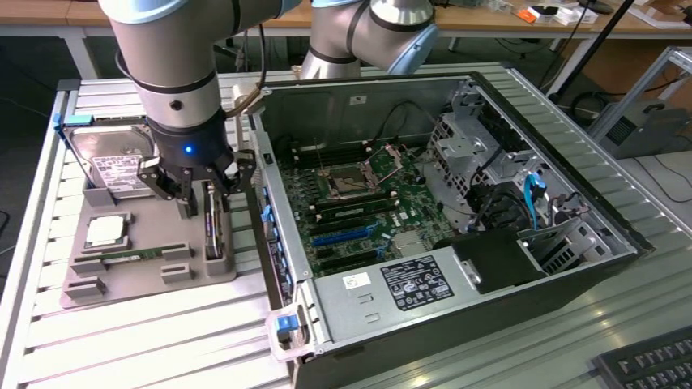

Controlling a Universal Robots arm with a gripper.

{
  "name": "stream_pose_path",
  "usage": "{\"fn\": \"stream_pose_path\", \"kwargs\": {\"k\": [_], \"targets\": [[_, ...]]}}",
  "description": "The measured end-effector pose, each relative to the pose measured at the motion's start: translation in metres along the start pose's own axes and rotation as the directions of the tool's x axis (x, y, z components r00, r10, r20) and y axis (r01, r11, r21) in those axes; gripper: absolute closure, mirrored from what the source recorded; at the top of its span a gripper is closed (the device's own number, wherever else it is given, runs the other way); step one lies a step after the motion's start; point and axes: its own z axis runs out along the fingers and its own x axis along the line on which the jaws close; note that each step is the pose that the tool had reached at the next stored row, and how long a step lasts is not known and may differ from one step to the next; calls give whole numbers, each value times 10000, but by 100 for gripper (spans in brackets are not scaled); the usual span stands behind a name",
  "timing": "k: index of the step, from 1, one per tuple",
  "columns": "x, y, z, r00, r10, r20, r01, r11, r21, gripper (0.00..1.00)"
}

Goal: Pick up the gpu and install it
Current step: 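Pick up the gpu and move the gpu toward the slot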

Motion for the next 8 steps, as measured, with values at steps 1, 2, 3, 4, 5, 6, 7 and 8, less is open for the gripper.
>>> {"fn": "stream_pose_path", "kwargs": {"k": [1,2,3,4,5,6,7,8], "targets": [[0,0,0,10000,0,0,0,10000,0,53],[0,0,0,10000,0,0,0,10000,0,53],[0,0,0,10000,0,0,0,10000,0,60],[0,0,0,10000,1,0,-1,10000,0,66],[0,0,0,10000,0,-1,0,10000,1,72],[0,0,-1,10000,0,-1,0,10000,1,72],[0,0,0,10000,0,-1,0,10000,0,73],[0,0,0,10000,0,0,0,10000,1,73]]}}
